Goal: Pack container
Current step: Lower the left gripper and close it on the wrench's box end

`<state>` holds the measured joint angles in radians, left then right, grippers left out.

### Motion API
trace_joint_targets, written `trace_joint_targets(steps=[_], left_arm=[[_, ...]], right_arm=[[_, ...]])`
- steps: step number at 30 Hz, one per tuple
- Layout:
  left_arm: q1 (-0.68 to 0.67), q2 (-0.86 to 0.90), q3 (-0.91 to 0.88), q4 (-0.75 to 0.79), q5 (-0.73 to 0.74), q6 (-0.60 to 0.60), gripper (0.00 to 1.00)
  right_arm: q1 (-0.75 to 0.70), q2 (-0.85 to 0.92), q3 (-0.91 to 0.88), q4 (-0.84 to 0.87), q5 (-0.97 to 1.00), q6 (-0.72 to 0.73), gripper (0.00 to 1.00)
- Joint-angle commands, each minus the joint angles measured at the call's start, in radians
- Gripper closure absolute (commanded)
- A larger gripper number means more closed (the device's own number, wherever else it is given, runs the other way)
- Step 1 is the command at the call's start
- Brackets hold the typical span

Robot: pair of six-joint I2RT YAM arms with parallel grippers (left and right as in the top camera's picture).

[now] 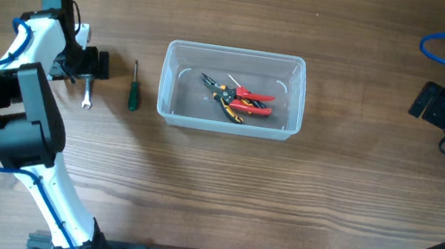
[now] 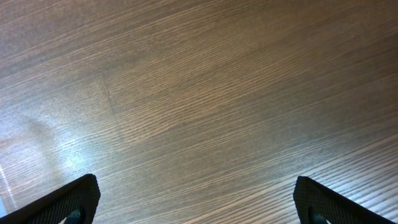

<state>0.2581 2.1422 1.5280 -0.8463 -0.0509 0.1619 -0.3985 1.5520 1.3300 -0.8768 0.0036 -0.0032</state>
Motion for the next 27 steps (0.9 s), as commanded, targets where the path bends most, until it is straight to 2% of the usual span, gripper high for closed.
trace_joint_targets(steps=[1,27], left_arm=[[0.001,0.033,0.01,0.003,0.008,-0.013,0.0],[0.001,0.033,0.01,-0.01,0.024,-0.014,0.0]], right_arm=[[-0.003,0.0,-0.002,0.002,-0.005,0.013,0.0],[-0.003,0.0,-0.002,0.002,-0.005,0.013,0.0]])
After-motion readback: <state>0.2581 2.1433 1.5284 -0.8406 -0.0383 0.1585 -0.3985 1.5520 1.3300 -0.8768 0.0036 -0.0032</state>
